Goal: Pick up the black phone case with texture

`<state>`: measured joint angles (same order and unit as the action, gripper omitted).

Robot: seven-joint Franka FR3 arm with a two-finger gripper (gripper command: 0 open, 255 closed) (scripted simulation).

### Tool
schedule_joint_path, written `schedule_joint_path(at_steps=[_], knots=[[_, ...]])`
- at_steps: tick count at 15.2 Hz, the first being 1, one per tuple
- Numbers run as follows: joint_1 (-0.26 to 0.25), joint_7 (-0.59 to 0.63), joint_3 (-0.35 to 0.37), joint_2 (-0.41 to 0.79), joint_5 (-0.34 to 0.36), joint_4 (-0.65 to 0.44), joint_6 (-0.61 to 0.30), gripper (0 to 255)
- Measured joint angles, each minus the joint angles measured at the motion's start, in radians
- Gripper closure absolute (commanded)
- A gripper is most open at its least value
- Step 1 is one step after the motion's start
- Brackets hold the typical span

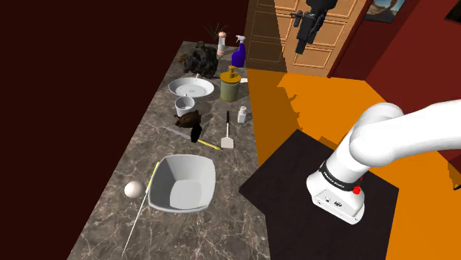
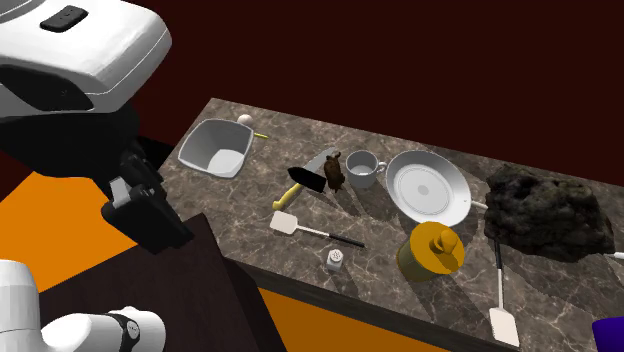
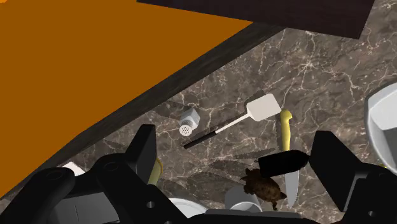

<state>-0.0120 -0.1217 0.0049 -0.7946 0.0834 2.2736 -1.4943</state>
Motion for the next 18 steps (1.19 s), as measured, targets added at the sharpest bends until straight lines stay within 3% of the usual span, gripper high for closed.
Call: schedule_joint_path(at_steps=[2,5,14,18], knots=[[0.001,0.017,0.012,-0.004,-0.002,0.015,-0.015,0],[0.002,0.119,0.087,-0.037,-0.019,0.099,-0.084,0],[0.02,0.495,0.372,0.011,-0.059,0.264,-0.338,0],[0.059,0.684,0.521,0.102,-0.047,0.285,-0.451,0]])
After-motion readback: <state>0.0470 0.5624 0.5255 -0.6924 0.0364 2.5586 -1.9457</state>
